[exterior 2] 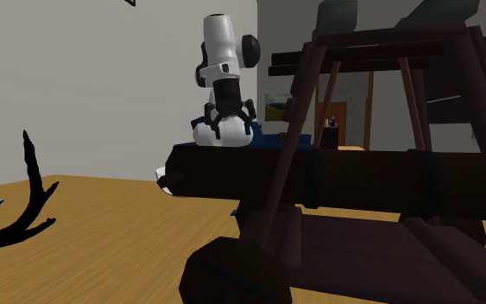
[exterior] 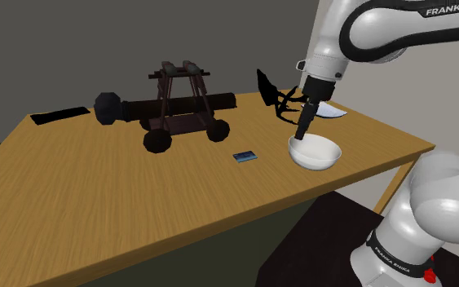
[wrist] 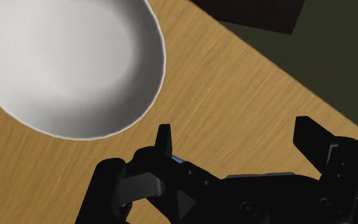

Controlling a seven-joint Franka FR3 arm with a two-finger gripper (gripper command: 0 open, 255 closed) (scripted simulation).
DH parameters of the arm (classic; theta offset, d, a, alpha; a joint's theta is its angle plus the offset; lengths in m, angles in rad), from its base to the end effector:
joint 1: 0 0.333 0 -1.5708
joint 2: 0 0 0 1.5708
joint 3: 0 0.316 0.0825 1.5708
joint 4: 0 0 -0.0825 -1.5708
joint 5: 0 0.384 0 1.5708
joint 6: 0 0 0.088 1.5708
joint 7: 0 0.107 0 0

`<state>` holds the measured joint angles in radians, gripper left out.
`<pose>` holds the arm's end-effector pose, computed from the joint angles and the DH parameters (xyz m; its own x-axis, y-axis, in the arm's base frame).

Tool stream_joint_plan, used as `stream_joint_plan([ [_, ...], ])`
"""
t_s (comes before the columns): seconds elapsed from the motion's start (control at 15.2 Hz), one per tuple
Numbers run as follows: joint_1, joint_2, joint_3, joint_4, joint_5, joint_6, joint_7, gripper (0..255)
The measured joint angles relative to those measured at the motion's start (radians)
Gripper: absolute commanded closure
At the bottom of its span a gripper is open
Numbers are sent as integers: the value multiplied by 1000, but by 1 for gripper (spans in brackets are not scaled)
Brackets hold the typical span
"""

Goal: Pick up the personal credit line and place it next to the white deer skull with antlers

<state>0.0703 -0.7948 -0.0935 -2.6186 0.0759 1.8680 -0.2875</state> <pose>0.3177 -0.0034 0.4935 0.9621 0.2614 0.0776 0.2694 -0.9552 -0.1227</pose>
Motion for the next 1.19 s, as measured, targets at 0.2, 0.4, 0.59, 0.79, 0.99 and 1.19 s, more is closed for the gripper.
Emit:
stream_joint_plan([
  [0.2,44,30,-95,-51,1,138,-198,0],
  [0.4,119,137,-204,-52,32,290,-412,0],
  [0.59,224,252,-328,-38,102,427,-652,0],
  [0.79,368,378,-465,13,226,518,-920,0],
  [0.99,527,501,-601,87,401,545,-1213,0],
  [1.19,633,610,-689,155,566,527,-1450,0],
])
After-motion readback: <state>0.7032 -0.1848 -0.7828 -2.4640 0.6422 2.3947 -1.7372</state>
